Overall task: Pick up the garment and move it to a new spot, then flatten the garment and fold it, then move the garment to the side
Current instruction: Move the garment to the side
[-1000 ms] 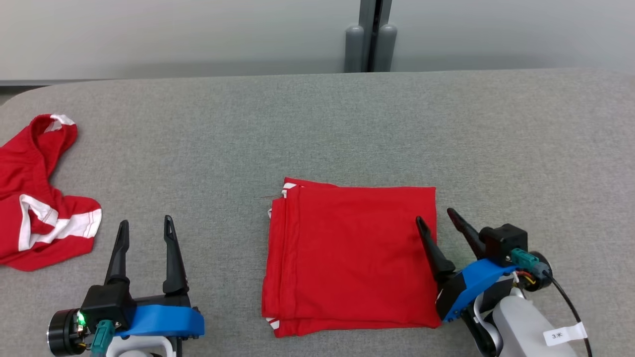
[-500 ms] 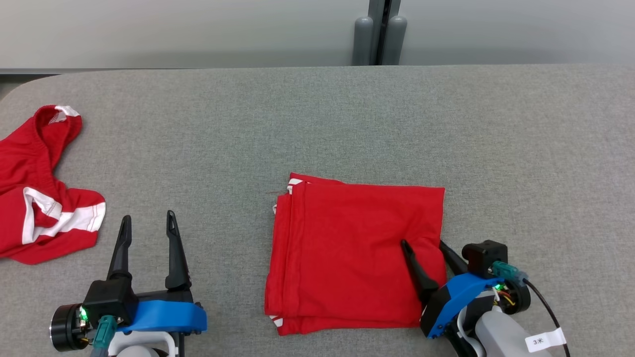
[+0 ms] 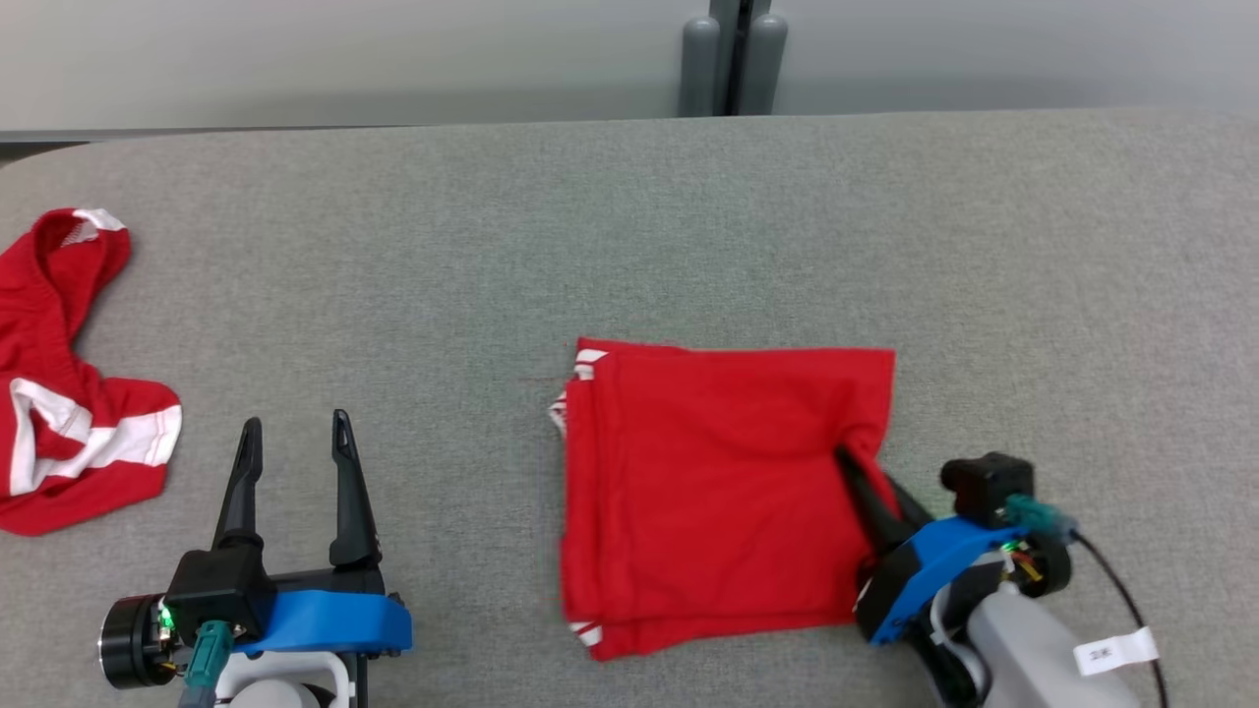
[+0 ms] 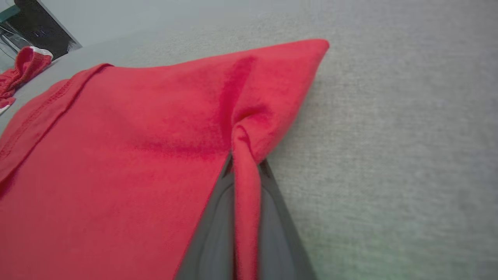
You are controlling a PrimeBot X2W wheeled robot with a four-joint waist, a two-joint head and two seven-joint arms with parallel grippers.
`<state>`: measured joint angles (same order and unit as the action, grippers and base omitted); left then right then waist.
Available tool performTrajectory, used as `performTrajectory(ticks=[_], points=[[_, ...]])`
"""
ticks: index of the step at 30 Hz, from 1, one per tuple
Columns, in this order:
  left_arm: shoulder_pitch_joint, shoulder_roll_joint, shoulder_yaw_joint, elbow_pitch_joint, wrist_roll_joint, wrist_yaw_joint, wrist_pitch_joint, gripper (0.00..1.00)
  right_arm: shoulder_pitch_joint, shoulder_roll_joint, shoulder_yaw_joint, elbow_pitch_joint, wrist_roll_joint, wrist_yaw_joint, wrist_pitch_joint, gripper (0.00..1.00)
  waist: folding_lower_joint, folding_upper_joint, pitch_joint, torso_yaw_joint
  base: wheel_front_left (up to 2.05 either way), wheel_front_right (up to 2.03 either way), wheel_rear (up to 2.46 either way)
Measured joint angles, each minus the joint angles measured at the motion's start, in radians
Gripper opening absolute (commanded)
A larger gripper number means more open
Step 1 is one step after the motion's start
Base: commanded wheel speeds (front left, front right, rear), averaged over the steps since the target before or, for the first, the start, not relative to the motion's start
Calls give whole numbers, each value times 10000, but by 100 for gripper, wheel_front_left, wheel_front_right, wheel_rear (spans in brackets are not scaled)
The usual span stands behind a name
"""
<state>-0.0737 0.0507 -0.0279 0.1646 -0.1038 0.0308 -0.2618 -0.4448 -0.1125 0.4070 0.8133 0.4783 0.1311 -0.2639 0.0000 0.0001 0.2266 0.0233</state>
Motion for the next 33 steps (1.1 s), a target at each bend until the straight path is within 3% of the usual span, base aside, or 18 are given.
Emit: performTrajectory(ticks=[8,15,26,33], points=[[-202,0,-84,-217,169,-25,0,100,-188,-928,-757,-560,-174,-2,2,0,1,0,441,-606,0,0,0],[-685,-2,-134,-428,397,-69,0,100,-235,-1358,-1358,-984,-276,-2,2,0,1,1,979,-1403,0,0,0],[-1232,180,81,-688,692,-190,0,100,-140,-1369,-1802,-1446,-357,-2,0,0,1,1,1597,-2495,0,0,0],[-1420,290,163,-677,729,-228,0,100,-354,-1430,-1745,-1864,-779,-4,0,0,1,1,1814,-2641,0,0,0]])
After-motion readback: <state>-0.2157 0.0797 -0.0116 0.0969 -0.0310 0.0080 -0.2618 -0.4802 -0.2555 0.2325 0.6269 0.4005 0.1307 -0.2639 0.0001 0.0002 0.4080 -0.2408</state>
